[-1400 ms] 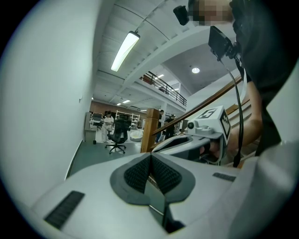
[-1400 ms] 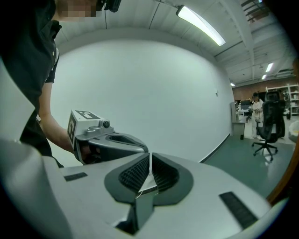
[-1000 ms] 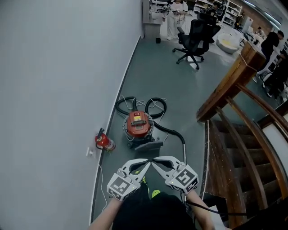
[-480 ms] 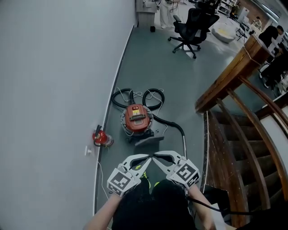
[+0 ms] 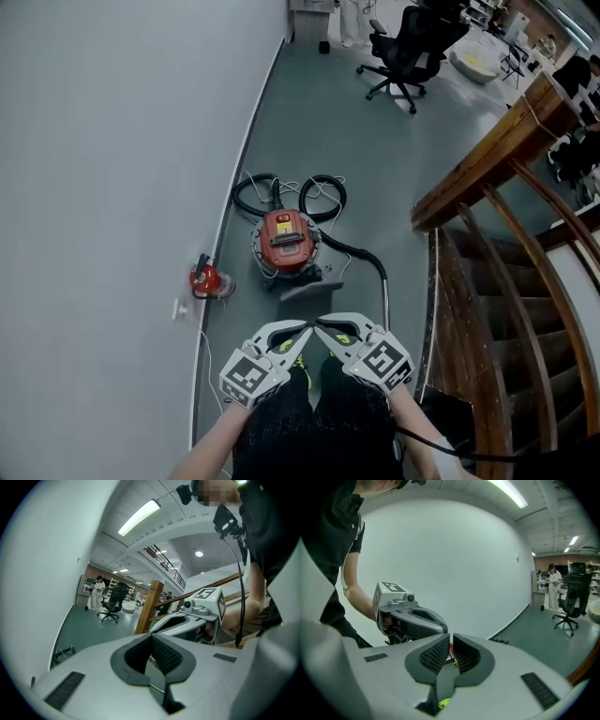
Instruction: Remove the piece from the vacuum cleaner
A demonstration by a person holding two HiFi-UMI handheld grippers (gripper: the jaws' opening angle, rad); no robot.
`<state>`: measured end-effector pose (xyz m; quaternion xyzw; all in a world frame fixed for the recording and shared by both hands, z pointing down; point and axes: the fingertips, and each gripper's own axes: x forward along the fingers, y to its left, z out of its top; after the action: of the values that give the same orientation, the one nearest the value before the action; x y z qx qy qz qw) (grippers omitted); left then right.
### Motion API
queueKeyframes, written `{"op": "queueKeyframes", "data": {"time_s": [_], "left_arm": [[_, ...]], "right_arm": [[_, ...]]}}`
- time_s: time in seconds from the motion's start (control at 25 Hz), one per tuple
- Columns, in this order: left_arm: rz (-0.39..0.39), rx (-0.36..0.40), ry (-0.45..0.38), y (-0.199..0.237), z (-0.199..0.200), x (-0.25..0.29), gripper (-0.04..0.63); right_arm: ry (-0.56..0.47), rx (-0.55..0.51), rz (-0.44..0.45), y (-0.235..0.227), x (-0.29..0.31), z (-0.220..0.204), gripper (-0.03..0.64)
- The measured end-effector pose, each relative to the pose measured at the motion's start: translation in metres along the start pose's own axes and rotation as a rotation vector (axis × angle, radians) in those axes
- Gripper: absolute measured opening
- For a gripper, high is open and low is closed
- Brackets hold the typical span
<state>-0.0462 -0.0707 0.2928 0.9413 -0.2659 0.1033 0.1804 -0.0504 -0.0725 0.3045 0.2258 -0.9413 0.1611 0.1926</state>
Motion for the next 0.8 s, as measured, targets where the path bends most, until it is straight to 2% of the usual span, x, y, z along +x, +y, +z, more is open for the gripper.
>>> {"op": "queueKeyframes", "data": {"time_s": [0.4, 0.56, 0.72, 0.8], "left_arm": [[0.113, -0.027, 0.017, 0.025, -0.027, 0.035, 0.008], [0.142, -0.034, 0.038, 0.033, -0.050, 0.056, 0.008], [0.158, -0.011, 0.007, 0.049, -0.064, 0.075, 0.008], [0.167, -0.011, 0.017, 0.055, -0.074, 0.083, 0.008]], "right_arm": [[-0.004, 0.052, 0.060, -0.036, 0.015, -0.032, 0.017], [0.036, 0.020, 0.097, -0.055, 0.022, -0.060, 0.017], [0.048, -0.007, 0.124, -0.074, 0.034, -0.077, 0.017], [0.057, -0.039, 0.134, -0.082, 0.039, -0.087, 0.017]]}}
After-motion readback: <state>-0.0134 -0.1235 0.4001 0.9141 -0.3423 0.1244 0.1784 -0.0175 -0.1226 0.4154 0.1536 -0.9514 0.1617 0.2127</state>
